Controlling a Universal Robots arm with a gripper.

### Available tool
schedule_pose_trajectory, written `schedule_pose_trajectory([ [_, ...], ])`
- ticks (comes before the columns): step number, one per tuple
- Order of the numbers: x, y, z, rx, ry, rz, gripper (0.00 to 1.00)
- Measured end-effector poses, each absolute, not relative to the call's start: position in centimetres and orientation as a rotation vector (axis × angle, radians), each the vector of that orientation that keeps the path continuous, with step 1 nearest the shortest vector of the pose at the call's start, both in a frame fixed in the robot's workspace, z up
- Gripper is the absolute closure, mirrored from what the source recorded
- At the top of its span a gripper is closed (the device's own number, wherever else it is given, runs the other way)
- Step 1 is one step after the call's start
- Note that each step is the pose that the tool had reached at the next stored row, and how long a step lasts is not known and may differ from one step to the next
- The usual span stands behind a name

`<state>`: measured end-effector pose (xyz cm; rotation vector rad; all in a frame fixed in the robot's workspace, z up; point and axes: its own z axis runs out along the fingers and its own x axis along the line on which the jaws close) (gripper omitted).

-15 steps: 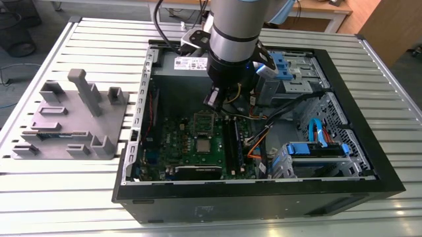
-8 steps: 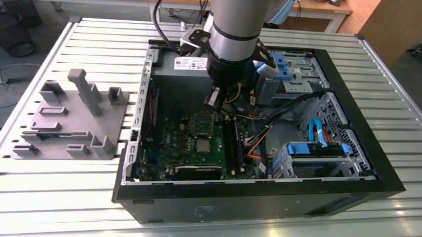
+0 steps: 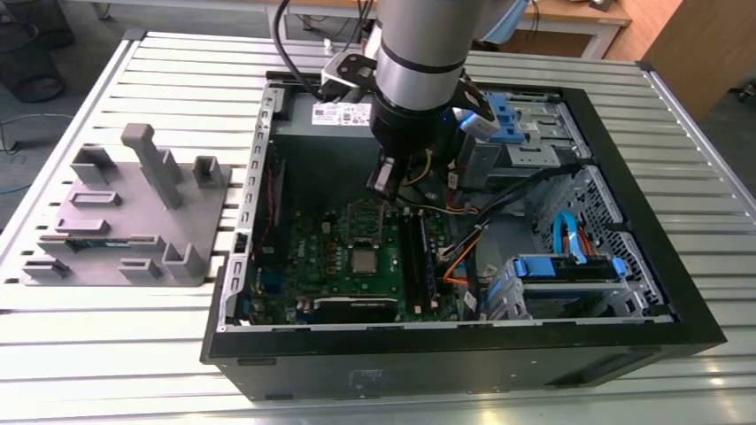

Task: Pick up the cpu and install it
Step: 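Close the cpu cover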

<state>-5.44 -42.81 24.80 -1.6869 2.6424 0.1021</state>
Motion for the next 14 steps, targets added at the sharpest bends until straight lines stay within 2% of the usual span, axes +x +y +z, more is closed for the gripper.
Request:
schedule_pose_trajectory([
  [14, -5.54, -43.43, 25.1, -1.75, 2.598, 0.098, 0.89],
])
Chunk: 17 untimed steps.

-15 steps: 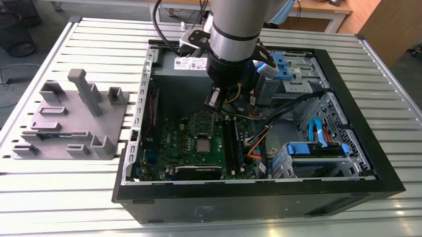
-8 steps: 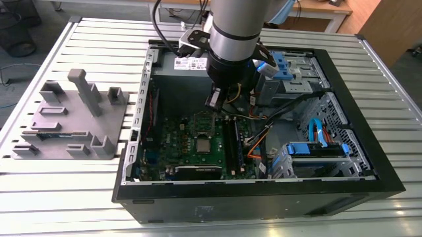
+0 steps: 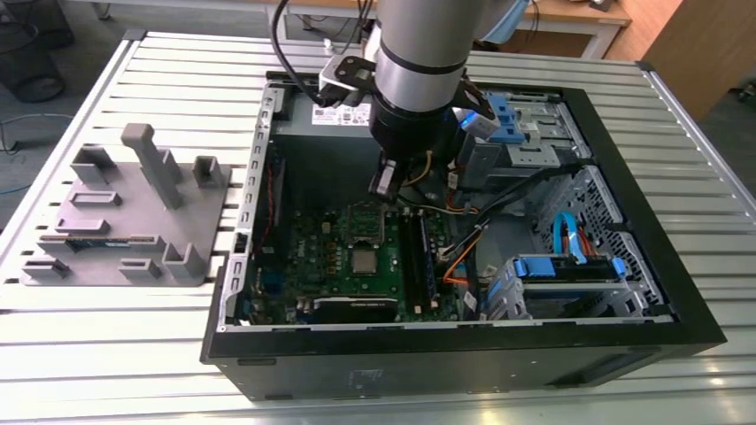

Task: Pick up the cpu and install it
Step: 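Close the cpu cover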

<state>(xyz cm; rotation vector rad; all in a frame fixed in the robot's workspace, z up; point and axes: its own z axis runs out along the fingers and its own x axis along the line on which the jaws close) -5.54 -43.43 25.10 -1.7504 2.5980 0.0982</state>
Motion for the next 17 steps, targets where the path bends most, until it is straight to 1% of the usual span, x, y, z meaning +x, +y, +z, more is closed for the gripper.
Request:
schedule_pose_trajectory([
  [17, -5.7, -45.5, 25.1, -1.786, 2.569, 0.093, 0.89],
])
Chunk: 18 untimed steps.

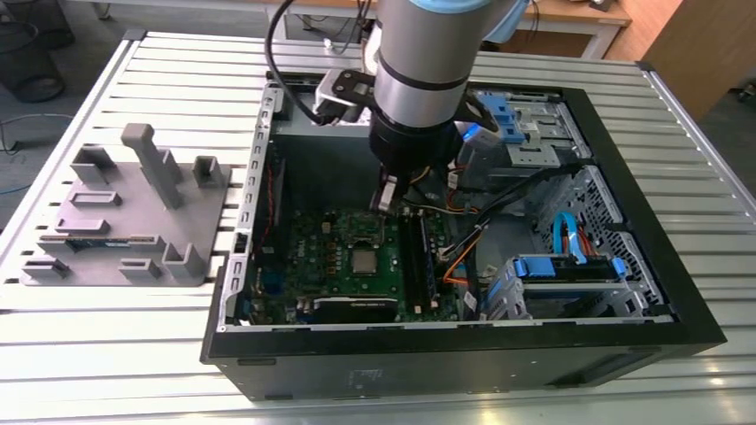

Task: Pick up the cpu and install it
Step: 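Close the cpu cover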

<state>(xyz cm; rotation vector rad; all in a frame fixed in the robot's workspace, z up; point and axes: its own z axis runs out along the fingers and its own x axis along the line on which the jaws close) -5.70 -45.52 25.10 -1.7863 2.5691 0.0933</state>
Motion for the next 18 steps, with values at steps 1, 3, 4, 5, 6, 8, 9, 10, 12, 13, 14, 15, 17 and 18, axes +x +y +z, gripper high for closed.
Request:
schedule_pose_trajectory([
  [1, -5.71, -45.65, 25.09, -1.788, 2.567, 0.093, 0.89],
  [3, -5.74, -45.94, 25.1, -1.793, 2.563, 0.092, 0.89],
  [4, -5.75, -46.08, 25.1, -1.795, 2.561, 0.091, 0.89],
  [5, -5.77, -46.21, 25.1, -1.797, 2.559, 0.091, 0.89],
  [6, -5.79, -46.29, 25.1, -1.799, 2.557, 0.09, 0.89],
  [8, -5.82, -46.36, 25.1, -1.802, 2.554, 0.09, 0.89],
  [9, -5.83, -46.36, 25.1, -1.803, 2.553, 0.089, 0.89],
  [10, -5.83, -46.36, 25.1, -1.804, 2.552, 0.089, 0.89],
  [12, -5.85, -46.36, 25.1, -1.806, 2.551, 0.089, 0.89],
  [13, -5.85, -46.36, 25.1, -1.807, 2.55, 0.088, 0.89],
  [14, -5.86, -46.36, 25.1, -1.808, 2.55, 0.088, 0.89],
  [15, -5.86, -46.36, 25.1, -1.808, 2.55, 0.087, 0.89],
  [17, -5.86, -46.36, 25.09, -1.81, 2.549, 0.086, 0.89],
  [18, -5.86, -46.36, 25.09, -1.811, 2.548, 0.086, 0.89],
])
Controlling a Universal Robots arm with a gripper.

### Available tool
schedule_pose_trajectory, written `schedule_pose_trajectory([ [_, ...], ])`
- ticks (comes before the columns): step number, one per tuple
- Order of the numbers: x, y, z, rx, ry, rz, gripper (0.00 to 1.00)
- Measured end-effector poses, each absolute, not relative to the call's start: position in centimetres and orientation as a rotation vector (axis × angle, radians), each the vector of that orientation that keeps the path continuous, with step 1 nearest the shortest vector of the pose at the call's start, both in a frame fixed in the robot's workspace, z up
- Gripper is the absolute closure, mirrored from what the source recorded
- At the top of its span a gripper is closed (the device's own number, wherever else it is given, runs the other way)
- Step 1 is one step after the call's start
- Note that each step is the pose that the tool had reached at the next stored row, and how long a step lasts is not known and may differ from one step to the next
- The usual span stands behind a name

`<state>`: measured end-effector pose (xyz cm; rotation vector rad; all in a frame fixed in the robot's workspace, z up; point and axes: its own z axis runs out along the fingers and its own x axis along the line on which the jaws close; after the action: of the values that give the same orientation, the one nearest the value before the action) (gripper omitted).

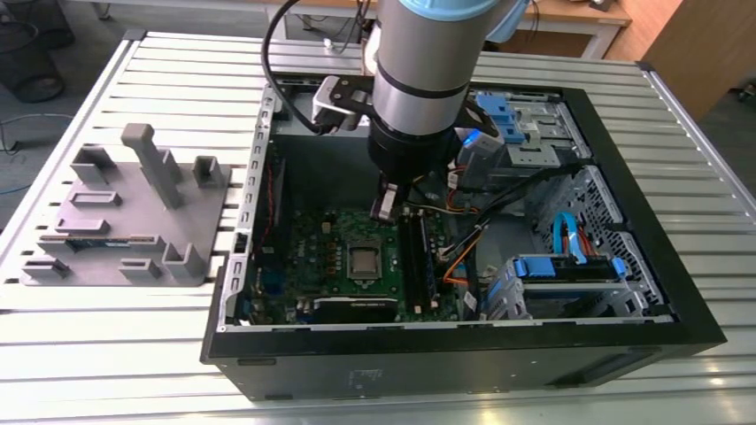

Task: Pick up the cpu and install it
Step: 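Close the cpu cover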

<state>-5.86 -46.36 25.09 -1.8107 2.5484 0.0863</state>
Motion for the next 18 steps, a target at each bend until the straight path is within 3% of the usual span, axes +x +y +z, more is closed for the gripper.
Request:
schedule_pose_trajectory([
  [18, -6.9, -46.5, 25.0, -1.811, 2.55, 0.082, 0.89],
])
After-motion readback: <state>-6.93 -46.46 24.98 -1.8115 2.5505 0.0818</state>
